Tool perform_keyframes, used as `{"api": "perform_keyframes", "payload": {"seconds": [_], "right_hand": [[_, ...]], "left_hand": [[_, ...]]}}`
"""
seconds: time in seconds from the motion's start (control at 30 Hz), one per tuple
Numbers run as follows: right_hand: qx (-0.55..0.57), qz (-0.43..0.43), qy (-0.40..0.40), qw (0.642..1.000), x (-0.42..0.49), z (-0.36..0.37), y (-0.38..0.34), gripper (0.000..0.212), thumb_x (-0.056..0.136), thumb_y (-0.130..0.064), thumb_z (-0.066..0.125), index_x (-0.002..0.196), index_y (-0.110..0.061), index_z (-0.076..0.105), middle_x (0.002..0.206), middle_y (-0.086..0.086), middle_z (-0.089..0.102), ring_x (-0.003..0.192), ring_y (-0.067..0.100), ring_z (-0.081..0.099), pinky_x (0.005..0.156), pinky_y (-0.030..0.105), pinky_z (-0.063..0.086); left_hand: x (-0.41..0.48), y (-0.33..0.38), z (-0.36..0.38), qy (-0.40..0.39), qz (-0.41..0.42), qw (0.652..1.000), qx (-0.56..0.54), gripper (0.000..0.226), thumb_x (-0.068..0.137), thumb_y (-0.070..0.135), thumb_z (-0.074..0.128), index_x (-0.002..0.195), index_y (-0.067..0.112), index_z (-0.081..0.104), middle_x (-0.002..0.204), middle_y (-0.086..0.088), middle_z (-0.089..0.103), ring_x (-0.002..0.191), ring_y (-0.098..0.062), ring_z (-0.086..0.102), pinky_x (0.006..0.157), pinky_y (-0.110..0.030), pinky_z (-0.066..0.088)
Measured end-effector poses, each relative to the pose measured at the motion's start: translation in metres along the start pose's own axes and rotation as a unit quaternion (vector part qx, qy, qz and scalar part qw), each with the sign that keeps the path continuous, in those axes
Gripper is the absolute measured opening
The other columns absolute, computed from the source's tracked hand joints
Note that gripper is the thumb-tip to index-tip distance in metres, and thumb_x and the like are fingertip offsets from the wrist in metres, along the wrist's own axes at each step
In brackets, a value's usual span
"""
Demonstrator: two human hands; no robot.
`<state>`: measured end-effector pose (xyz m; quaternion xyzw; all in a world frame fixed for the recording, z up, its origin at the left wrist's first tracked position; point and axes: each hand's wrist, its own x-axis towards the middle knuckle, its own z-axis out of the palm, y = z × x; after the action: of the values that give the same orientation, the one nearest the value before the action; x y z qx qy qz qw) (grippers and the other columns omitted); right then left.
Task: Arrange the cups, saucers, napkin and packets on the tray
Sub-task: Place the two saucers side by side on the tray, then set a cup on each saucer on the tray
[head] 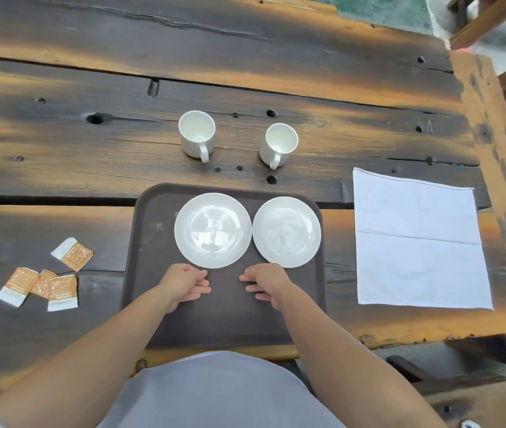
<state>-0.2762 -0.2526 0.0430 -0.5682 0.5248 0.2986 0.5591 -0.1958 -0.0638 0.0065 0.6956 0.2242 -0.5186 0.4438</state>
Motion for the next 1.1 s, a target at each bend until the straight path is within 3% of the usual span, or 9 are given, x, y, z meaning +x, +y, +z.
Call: {"api": "perform_keyframes", "payload": {"seconds": [0.13, 0.33, 0.57, 0.83, 1.1], "right_hand": [[-0.005, -0.010, -0.014, 1.000, -0.001, -0.008, 0.006, 0.016, 0.091, -0.023, 0.055, 0.104, -0.020, 0.065, 0.102, -0.004, 0.075, 0.083, 0.015, 0.062, 0.074, 0.027, 0.049], [-0.030, -0.009, -0.037, 0.999, -0.008, -0.044, 0.016, 0.022, 0.097, -0.023, 0.051, 0.115, -0.015, 0.061, 0.105, 0.000, 0.072, 0.086, 0.017, 0.064, 0.076, 0.028, 0.055], [-0.039, -0.027, -0.030, 0.998, -0.010, -0.096, 0.008, 0.024, 0.097, -0.018, 0.048, 0.119, -0.012, 0.056, 0.100, 0.002, 0.068, 0.072, 0.015, 0.055, 0.058, 0.021, 0.045], [-0.057, -0.052, -0.063, 0.995, 0.004, -0.119, -0.012, 0.033, 0.096, -0.023, 0.051, 0.127, -0.012, 0.056, 0.101, -0.001, 0.072, 0.088, 0.018, 0.066, 0.083, 0.032, 0.055], [-0.016, -0.092, -0.114, 0.989, 0.024, -0.111, -0.063, 0.025, 0.094, -0.024, 0.056, 0.118, -0.015, 0.060, 0.100, 0.002, 0.075, 0.086, 0.019, 0.070, 0.077, 0.031, 0.055]], "left_hand": [[-0.013, -0.008, 0.014, 0.001, -0.007, 1.000, 0.020, 0.013, 0.098, 0.021, 0.061, 0.099, 0.009, 0.061, 0.099, -0.012, 0.073, 0.087, -0.023, 0.073, 0.083, -0.035, 0.056], [-0.032, 0.000, 0.050, 0.022, -0.009, 0.997, 0.072, 0.018, 0.100, 0.024, 0.054, 0.091, 0.012, 0.063, 0.087, -0.007, 0.070, 0.076, -0.022, 0.066, 0.070, -0.030, 0.053], [-0.051, 0.033, 0.098, 0.009, 0.032, 0.997, 0.076, 0.014, 0.098, 0.022, 0.054, 0.097, 0.011, 0.064, 0.089, -0.006, 0.069, 0.074, -0.019, 0.066, 0.068, -0.028, 0.054], [-0.052, 0.052, 0.131, 0.026, 0.045, 0.998, 0.035, 0.014, 0.097, 0.020, 0.056, 0.103, 0.010, 0.063, 0.094, -0.007, 0.070, 0.078, -0.021, 0.067, 0.068, -0.029, 0.053], [-0.039, 0.084, 0.140, 0.043, 0.075, 0.996, -0.021, 0.016, 0.095, 0.020, 0.056, 0.105, 0.009, 0.064, 0.094, -0.007, 0.070, 0.079, -0.023, 0.067, 0.074, -0.033, 0.054]]}}
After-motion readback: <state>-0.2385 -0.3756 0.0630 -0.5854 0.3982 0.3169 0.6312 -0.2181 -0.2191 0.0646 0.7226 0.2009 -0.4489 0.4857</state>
